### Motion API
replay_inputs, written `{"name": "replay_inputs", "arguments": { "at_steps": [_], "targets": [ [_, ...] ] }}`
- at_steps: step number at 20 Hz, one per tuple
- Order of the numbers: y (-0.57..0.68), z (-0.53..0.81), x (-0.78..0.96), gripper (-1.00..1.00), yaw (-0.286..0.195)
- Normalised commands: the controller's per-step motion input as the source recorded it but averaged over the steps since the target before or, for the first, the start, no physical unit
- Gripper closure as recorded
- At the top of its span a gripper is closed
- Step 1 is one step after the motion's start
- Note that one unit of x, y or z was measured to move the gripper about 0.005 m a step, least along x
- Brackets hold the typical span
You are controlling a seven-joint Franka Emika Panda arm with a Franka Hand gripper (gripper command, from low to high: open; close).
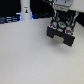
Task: Open the kcup holder, insert the kcup into the holder, and close the kcup holder
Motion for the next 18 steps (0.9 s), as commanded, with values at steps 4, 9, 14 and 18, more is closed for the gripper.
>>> {"name": "replay_inputs", "arguments": {
  "at_steps": [4, 9, 14, 18],
  "targets": [
    [-0.36, 0.10, 0.66, -1.00, 0.039],
    [-0.33, 0.07, 0.66, -1.00, 0.045],
    [-0.04, -0.08, 0.57, -1.00, 0.107],
    [-0.02, -0.26, 0.43, -1.00, 0.153]
  ]
}}
